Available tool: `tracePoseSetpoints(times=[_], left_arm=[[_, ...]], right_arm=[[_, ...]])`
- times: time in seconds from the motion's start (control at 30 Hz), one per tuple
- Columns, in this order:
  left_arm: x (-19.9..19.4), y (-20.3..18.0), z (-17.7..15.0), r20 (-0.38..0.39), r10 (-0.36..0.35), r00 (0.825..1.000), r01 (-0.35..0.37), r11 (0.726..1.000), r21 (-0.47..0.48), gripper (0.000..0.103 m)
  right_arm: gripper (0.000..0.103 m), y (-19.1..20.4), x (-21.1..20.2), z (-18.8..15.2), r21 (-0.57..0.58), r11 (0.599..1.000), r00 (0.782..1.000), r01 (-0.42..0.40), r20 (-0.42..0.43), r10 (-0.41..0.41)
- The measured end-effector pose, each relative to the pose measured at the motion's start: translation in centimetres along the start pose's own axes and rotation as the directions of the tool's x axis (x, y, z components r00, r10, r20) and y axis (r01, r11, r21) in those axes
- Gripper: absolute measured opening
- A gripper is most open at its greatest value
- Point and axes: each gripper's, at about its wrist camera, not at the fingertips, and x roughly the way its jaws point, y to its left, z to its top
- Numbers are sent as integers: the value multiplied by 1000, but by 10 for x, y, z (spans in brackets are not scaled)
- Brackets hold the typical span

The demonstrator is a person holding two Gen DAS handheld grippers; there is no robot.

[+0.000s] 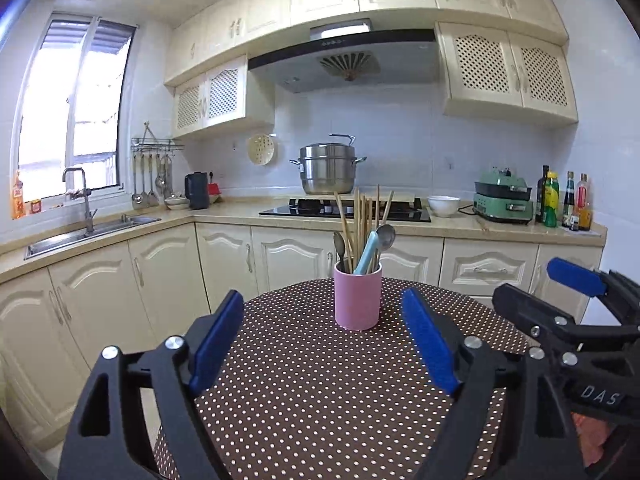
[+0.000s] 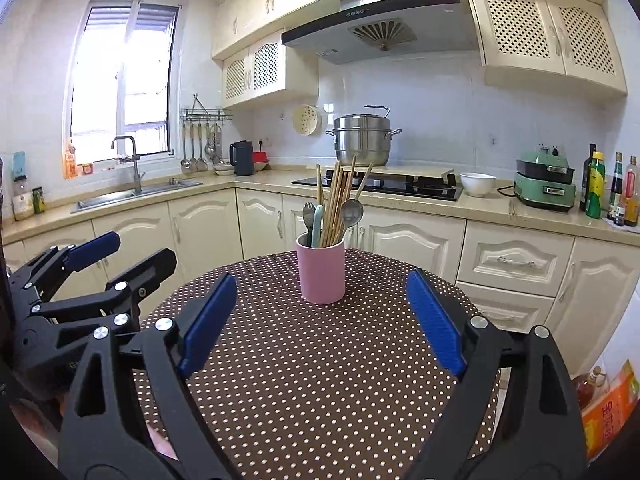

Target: Organize utensils

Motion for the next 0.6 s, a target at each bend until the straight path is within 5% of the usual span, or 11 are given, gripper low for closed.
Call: tracePoseSetpoints(times=[0.6], left_arm=[[-33,-8,16,8,-1,1000,1,1000,-28,87]], right_arm=[[86,-7,-36,9,25,1000,999,1,52,-2]])
